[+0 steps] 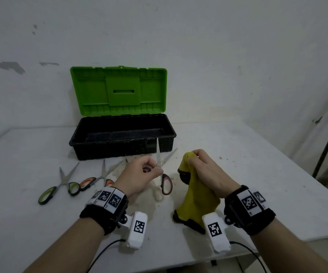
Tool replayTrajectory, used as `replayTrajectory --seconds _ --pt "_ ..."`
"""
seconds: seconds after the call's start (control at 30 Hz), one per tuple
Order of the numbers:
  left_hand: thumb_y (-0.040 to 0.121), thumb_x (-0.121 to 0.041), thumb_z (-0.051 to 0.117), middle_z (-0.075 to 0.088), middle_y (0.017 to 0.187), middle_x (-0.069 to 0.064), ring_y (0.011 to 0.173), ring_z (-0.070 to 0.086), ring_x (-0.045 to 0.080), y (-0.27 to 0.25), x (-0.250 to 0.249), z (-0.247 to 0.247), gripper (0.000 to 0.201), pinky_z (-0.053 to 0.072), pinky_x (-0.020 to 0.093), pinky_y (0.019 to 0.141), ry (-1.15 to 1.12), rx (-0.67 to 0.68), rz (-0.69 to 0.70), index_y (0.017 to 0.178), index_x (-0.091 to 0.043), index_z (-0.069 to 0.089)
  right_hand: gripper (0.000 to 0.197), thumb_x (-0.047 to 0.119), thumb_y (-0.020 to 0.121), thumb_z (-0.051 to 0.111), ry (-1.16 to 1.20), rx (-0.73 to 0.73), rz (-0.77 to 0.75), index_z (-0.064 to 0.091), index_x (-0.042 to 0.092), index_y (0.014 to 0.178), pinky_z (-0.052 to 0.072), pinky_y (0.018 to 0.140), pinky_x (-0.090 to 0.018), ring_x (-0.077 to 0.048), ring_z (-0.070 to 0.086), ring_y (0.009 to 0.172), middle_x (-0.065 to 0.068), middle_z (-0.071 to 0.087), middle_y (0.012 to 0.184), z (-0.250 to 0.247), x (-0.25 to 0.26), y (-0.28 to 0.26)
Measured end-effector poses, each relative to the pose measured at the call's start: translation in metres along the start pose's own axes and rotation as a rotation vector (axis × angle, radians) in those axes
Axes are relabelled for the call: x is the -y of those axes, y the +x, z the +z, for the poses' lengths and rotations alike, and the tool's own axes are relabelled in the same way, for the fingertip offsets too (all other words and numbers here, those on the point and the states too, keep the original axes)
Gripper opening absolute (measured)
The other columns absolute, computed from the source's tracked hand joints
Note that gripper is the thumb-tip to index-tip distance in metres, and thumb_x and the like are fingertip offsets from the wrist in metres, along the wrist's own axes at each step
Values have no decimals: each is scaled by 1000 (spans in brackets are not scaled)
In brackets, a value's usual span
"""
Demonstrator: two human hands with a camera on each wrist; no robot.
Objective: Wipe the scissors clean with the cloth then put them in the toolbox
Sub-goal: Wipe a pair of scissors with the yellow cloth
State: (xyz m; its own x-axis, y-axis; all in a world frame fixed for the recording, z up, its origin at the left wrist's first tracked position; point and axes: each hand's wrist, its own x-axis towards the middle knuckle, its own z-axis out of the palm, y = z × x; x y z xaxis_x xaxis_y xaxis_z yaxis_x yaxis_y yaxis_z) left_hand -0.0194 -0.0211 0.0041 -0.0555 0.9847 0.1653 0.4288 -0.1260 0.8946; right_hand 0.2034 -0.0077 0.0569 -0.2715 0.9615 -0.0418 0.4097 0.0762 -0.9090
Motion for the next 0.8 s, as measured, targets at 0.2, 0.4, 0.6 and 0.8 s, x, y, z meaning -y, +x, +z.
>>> replayTrajectory --seconds 0.2,0.4,0.6,0.8 --pt "82 -32 80 71 87 5 85 67 24 1 2 1 21 56 40 82 50 -4 -1 83 -16 66 11 23 96 51 -426 -106 -287 57 25 105 45 68 -19 -8 58 86 7 62 98 -3 -7 10" --pt "84 -33 78 71 87 3 86 67 20 3 -8 10 22 54 38 82 56 30 -2 85 -16 65 10 24 95 58 -635 -203 -538 60 20 104 50 73 -28 -15 58 84 3 60 97 18 -5 16" --pt "87 -31 75 68 77 -4 79 65 17 5 -7 13 20 53 42 82 17 10 16 79 -19 62 19 21 94 59 -610 -172 -645 71 13 107 47 84 -20 -10 57 91 0 56 113 25 -8 11" --pt "89 -35 72 69 78 2 79 66 25 5 -8 17 23 56 50 79 7 0 59 77 -19 61 19 6 88 64 -648 -132 -781 70 7 106 54 77 -35 -22 62 90 -8 61 105 31 -16 6"
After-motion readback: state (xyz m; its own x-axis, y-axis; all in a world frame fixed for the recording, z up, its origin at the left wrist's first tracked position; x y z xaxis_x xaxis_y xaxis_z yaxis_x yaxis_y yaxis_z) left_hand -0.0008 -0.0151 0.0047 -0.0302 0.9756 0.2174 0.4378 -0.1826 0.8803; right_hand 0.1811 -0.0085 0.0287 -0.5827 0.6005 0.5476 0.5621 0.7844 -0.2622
